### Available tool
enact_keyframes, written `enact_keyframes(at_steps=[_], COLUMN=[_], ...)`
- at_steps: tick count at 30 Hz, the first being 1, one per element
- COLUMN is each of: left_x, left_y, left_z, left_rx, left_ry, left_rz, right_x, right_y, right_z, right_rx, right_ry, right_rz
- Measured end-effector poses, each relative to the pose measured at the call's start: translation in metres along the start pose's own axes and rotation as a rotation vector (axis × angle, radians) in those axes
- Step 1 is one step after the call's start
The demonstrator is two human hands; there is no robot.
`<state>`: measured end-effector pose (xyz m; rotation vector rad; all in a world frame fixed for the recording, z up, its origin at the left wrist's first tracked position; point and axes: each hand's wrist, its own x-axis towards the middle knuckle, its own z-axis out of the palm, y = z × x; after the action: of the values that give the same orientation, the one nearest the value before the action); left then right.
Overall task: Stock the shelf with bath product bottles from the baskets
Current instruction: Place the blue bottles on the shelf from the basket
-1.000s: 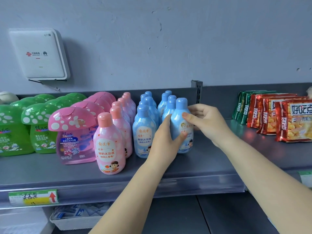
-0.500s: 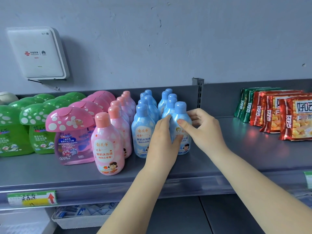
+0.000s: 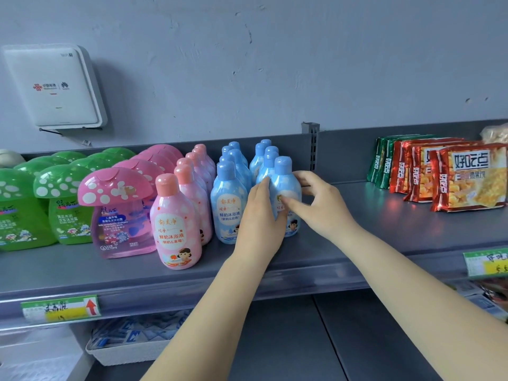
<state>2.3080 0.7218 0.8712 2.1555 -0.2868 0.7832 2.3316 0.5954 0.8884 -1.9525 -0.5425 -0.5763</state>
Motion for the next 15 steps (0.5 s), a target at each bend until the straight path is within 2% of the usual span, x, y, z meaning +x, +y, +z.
enact_keyframes(at_steps=[6,11,15], left_x=[0.002,-0.005,-0.026], left_y=[0.005,0.008,0.016], left_z=[-0.006,-0.021,-0.023], left_rx=[-0.022,-0.025,-0.057], left_ry=[0.018,0.024,0.060], left_rz=[0.009,0.123,0.312], right_x=[-0.001,-0.021,-0.058], right_y=[-0.008,-0.019,-0.028], right_z=[-0.002,-0.017,-0.037], right_rx=[-0.064,-0.162,-0.412], right_ry=[-0.002,0.092,0.212], right_rz=[0.043,0.035,-0.083])
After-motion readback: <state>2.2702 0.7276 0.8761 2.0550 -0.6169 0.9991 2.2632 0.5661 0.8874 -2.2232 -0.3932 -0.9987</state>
